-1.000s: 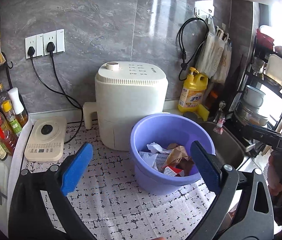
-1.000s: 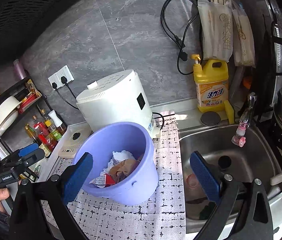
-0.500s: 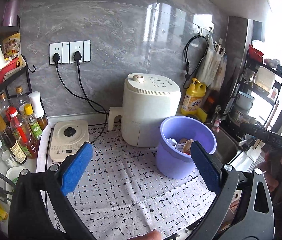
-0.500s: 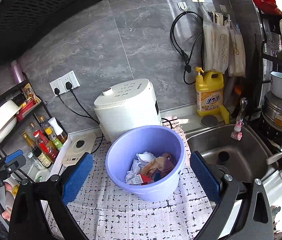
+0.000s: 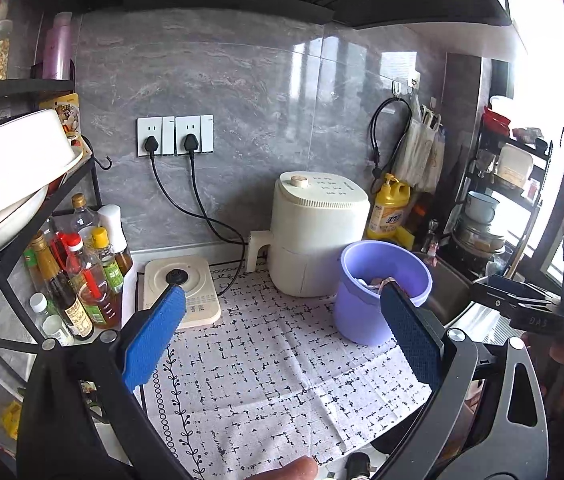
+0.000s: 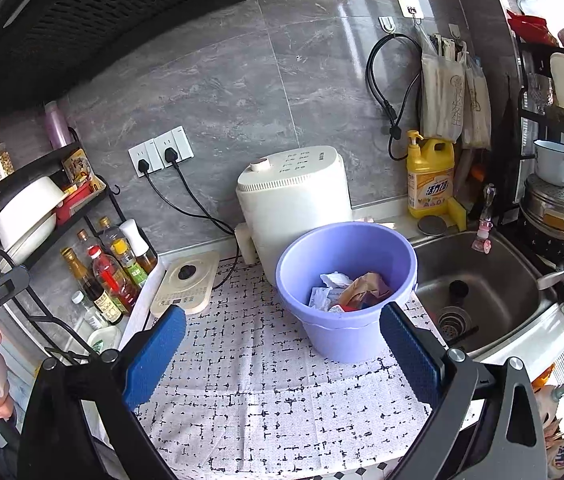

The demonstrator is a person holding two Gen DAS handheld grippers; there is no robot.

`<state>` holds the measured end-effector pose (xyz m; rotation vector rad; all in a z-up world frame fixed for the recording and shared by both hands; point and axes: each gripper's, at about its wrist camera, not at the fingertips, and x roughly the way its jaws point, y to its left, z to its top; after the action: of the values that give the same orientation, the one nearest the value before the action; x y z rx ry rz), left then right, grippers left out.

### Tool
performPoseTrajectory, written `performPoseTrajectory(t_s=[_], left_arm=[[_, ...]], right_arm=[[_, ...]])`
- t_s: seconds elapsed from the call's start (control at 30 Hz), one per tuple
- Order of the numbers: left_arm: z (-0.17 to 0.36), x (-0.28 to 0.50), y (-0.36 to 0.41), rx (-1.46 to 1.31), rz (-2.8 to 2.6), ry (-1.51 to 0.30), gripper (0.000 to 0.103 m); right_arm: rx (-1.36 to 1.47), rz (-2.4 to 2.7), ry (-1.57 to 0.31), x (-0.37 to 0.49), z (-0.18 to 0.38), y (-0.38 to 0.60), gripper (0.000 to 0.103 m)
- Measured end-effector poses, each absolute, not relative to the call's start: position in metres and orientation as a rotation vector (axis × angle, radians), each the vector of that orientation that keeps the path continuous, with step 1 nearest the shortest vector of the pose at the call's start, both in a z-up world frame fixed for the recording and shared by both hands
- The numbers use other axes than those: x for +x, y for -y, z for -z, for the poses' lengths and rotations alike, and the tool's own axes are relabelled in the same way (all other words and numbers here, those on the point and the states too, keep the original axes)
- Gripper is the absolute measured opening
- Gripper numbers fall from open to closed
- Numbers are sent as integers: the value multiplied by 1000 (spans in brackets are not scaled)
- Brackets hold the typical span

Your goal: Collect trash

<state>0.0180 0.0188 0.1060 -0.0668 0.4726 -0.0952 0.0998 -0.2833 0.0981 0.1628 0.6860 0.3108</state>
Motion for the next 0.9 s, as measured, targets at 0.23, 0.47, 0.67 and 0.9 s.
performPoseTrajectory(t_s=[0.23, 0.47, 0.67, 0.9], left_arm=[[-112, 0, -27, -88, 77, -474, 97], [-118, -6, -25, -74, 95, -458, 97], [-116, -11, -24, -76, 91, -438, 97], [-113, -8, -27, -94, 70, -460, 97]], right_arm=[[151, -352, -686, 75, -105, 267, 95], [138, -358, -666, 60, -113, 263, 95], [134, -352, -661, 59, -115, 268, 95], [107, -366, -666, 63, -114, 262, 95]])
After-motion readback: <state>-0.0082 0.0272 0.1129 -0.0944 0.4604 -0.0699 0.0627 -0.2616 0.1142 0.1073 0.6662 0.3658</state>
